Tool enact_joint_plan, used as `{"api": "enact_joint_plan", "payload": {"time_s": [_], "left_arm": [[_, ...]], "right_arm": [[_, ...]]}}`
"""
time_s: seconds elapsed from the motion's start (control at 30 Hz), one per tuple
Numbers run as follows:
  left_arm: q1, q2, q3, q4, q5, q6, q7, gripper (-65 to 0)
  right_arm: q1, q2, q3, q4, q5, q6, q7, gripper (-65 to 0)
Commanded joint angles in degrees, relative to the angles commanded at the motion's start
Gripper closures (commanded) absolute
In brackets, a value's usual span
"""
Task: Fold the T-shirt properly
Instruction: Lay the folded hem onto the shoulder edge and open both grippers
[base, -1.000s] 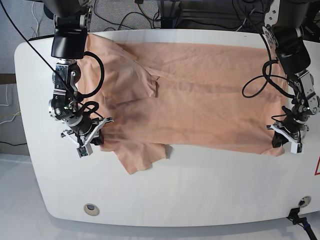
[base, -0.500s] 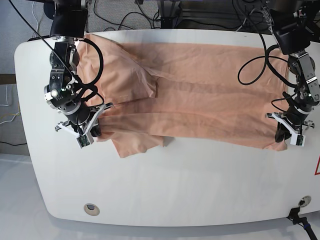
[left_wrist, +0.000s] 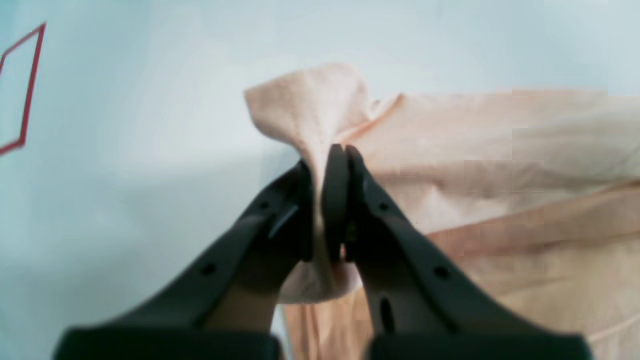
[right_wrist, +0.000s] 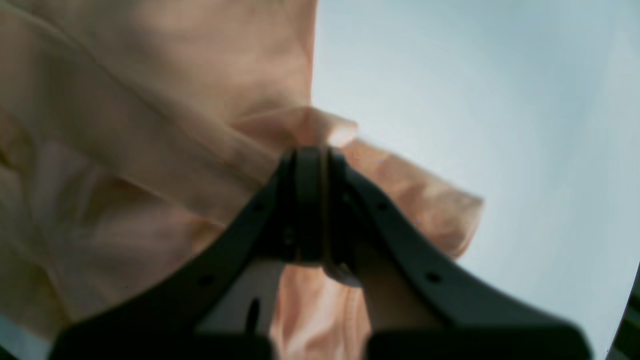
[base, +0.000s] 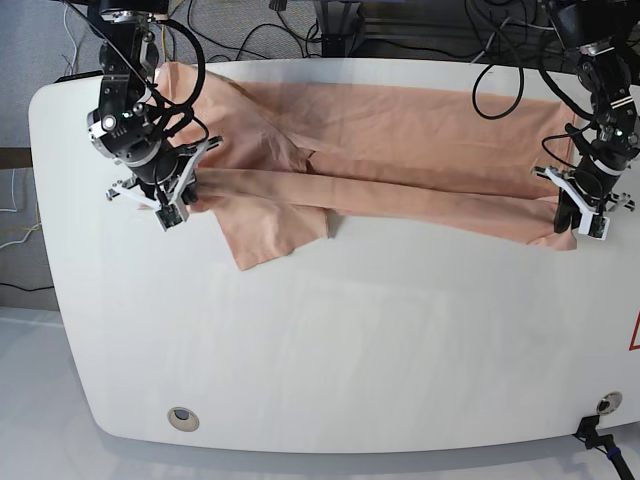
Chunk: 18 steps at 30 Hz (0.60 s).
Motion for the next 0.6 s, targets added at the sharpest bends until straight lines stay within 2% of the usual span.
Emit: {"api": "enact_joint_plan", "payload": {"time_s": [0.2, 0.23, 0.3, 0.4, 0.47, 0.53, 0.6], "left_arm": [[5.01, -0.09, -0.18, 0.0, 0.09, -0.09, 0.0, 0.0], [5.63, -0.09, -0.09, 0.0, 0.09, -0.09, 0.0, 0.0], [5.98, 0.09, -0.09, 0.0, 0.18, -1.49, 0.09, -1.1], [5.98, 0.26, -0.44, -0.18, 0.26, -1.93, 0.09, -32.2], [5.89, 0.0, -0.44, -0.35, 0.44, -1.93, 0.09, -44.7], [5.36, -0.97, -0.44, -0.18, 0.44, -1.93, 1.41, -46.0], [3.25, -1.76, -0.44, 0.09, 0.26, -2.11, 3.78, -46.1]], "right_arm": [[-3.16, -0.44, -0.26, -0.09, 0.0, 0.0, 0.0, 0.0], [-3.25, -0.44, -0.26, -0.09, 0.0, 0.0, 0.0, -1.8], [-3.96, -0.44, -0.09, -0.18, 0.0, -0.09, 0.0, -13.1], [-4.22, -0.09, -0.26, -0.18, 0.0, -0.09, 0.0, -29.3], [-4.22, 0.0, -0.09, -0.18, 0.0, -0.09, 0.0, -37.8], [-3.96, 0.0, -0.09, -0.09, 0.0, -0.09, 0.0, -41.0], [-3.43, 0.0, 0.0, 0.0, 0.0, -0.09, 0.0, -40.9]]}}
